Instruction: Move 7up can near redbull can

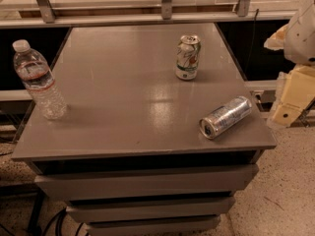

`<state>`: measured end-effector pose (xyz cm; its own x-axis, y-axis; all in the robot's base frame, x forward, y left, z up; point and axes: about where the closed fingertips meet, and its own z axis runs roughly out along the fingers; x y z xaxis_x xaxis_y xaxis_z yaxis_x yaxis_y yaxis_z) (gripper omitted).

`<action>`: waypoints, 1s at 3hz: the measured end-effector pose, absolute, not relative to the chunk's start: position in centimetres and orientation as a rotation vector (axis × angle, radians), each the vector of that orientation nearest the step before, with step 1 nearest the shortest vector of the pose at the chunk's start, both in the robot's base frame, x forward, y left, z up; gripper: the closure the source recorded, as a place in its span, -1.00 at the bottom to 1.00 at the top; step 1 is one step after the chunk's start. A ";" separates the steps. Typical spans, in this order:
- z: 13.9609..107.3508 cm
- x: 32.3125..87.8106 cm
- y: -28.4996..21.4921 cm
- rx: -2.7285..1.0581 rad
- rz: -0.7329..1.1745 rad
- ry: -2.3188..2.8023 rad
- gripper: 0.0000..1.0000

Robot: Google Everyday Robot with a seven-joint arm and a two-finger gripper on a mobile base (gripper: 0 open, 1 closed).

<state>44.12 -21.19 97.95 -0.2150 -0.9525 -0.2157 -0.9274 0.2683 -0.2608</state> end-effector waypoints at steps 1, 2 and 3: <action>98.1 44.7 -20.6 -1.710 -0.106 2.200 -1.00; 97.9 45.8 -19.7 -1.703 -0.103 2.190 -1.00; 97.2 47.6 -18.2 -1.697 -0.093 2.175 -1.00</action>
Offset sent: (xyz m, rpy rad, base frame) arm 0.0310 0.0253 -0.0092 0.0295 -0.0147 0.0044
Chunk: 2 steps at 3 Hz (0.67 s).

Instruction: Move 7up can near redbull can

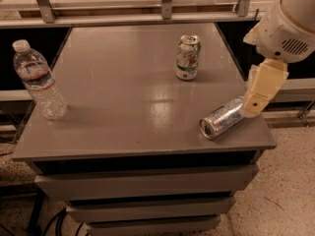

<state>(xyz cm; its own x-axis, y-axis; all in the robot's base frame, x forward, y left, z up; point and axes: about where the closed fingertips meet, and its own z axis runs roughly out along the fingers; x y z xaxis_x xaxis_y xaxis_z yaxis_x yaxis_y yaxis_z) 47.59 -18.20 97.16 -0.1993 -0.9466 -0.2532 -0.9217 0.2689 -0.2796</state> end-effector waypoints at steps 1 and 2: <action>96.5 49.5 -17.0 -1.679 -0.098 2.167 -1.00; 96.3 51.8 -15.9 -1.633 -0.108 2.166 -1.00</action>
Offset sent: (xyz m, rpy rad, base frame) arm 0.0709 0.0346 -0.0142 0.0457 -0.0633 -0.0694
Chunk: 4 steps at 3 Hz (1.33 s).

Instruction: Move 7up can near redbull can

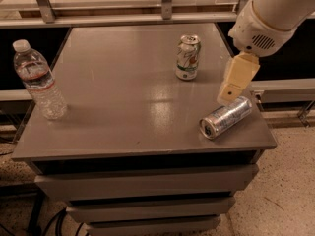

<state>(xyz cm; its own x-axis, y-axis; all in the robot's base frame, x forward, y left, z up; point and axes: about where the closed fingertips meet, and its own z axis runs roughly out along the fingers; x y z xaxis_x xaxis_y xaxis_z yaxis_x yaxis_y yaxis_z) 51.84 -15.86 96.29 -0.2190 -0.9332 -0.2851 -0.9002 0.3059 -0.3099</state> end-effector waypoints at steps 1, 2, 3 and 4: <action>95.7 54.0 -14.8 -1.578 -0.077 2.181 -1.00; 94.8 55.9 -12.9 -1.567 0.013 2.189 -1.00; 94.8 55.9 -12.9 -1.565 0.013 2.189 -1.00; 94.1 56.6 -12.5 -1.530 0.049 2.194 -1.00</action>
Offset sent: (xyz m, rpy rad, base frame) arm 0.0620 0.0501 -0.0259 0.1573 0.0935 -0.0224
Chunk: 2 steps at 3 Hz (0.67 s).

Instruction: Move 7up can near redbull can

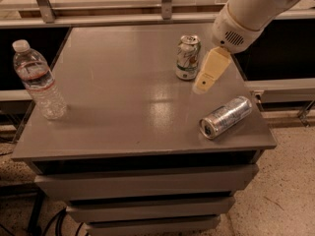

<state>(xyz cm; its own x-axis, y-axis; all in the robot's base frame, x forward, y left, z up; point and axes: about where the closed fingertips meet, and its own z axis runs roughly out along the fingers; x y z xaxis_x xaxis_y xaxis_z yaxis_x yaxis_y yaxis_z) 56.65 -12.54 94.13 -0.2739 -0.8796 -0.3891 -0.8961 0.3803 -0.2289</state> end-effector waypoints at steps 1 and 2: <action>92.9 57.7 -12.3 -1.488 0.087 2.201 -1.00; 91.6 58.9 -11.9 -1.455 0.124 2.199 -1.00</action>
Offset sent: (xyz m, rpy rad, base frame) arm 0.0389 0.0096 -0.0410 0.1191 0.0118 -0.0532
